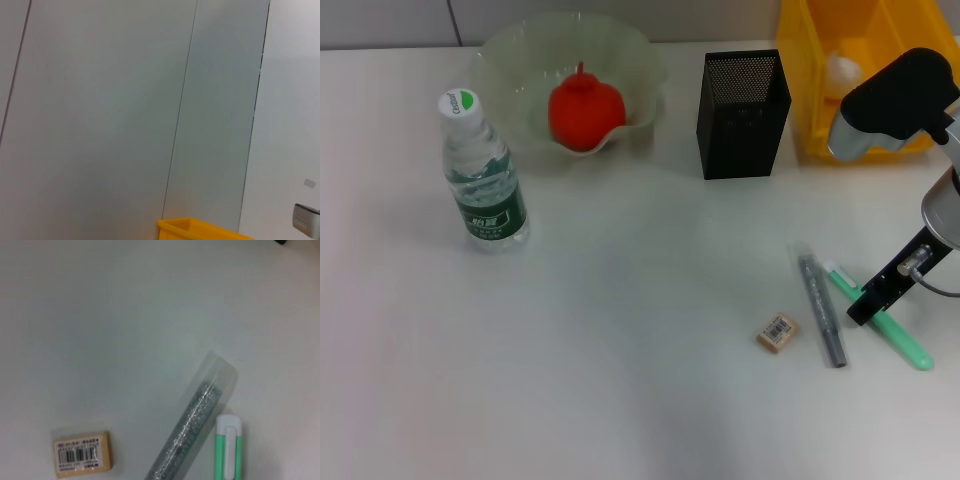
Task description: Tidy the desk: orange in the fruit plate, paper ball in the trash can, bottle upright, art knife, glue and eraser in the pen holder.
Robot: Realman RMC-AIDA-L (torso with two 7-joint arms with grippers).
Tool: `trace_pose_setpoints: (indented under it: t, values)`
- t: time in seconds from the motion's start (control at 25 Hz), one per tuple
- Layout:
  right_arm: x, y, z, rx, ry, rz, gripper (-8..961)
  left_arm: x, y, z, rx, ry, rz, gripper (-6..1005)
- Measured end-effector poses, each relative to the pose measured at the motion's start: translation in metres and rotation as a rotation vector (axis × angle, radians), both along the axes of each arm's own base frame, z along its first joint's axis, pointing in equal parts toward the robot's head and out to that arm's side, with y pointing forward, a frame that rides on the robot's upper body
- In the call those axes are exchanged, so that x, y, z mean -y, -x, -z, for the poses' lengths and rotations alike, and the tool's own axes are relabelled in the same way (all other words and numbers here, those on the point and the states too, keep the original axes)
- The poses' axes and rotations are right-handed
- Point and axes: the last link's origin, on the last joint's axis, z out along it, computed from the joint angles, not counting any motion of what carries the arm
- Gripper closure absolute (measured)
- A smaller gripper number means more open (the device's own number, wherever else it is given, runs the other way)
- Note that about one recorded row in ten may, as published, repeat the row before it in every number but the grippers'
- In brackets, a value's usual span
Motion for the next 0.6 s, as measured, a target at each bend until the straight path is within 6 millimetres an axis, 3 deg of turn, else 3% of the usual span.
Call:
trace_pose_setpoints:
  t: [0.24, 0.6]
  values:
    - [0.0006, 0.0027, -0.0002, -0.009, 0.003, -0.006, 419, 0.0003, 0.0004, -0.0007, 0.000, -0.001, -0.002, 186]
    - [0.0027, -0.0003, 0.0013, -0.007, 0.015, 0.008, 622, 0.0004, 0.0000, -0.0010, 0.003, -0.004, 0.000, 186]
